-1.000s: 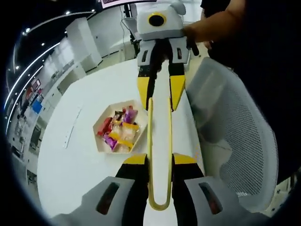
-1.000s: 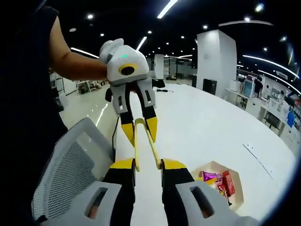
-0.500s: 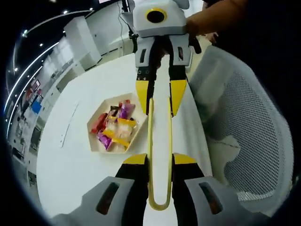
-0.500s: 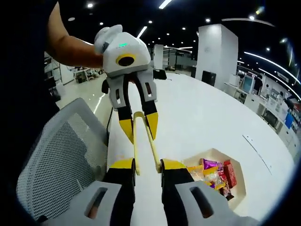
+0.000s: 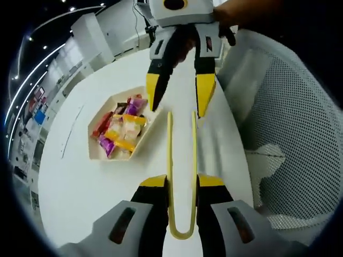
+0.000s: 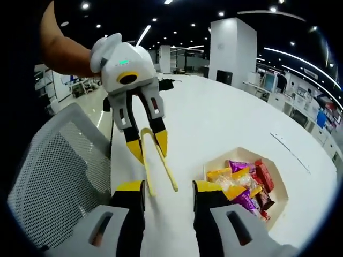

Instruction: Place the target food into the container with the food tongs after gripping and lifting it, then release it inside without dropping or visibly crushing the food.

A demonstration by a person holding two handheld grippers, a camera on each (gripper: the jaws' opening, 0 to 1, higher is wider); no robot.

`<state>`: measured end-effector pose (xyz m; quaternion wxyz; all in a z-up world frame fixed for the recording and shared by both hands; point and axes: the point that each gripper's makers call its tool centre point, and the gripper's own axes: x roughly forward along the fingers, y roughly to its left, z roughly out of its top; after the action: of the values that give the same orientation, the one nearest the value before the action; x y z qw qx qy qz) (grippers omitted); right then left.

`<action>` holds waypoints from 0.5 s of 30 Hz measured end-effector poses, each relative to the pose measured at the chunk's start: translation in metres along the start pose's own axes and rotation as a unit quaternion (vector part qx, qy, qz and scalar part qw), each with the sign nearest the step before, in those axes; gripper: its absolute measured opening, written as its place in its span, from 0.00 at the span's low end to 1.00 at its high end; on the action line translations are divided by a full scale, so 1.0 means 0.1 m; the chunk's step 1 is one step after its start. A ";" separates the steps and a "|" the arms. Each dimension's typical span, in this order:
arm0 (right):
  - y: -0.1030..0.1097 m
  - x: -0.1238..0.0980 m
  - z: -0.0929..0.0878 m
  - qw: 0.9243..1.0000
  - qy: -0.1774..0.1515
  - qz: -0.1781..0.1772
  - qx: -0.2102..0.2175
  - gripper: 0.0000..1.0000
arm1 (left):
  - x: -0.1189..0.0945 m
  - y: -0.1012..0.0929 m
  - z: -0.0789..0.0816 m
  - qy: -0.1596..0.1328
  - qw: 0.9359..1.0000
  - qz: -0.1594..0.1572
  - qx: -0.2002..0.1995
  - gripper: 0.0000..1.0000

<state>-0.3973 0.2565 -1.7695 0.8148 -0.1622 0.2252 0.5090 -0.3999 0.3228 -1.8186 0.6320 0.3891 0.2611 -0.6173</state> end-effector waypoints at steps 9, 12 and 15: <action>-0.18 -0.38 0.03 0.996 -0.025 -0.070 0.050 0.71 | 0.18 -0.02 -0.17 0.017 1.000 -0.008 -0.011 0.15; -0.21 -0.55 0.02 0.993 -0.031 -0.098 0.060 0.82 | 0.21 -0.03 -0.23 0.024 1.000 -0.011 -0.012 0.15; -0.24 -0.72 0.00 0.988 -0.041 -0.131 0.072 0.93 | 0.22 -0.03 -0.25 0.023 1.000 -0.014 -0.016 0.15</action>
<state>-0.4034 0.1917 -1.7300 0.8926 -0.1102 0.2045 0.3864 -0.3969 0.3304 -1.8509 0.6232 0.3894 0.2908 -0.6127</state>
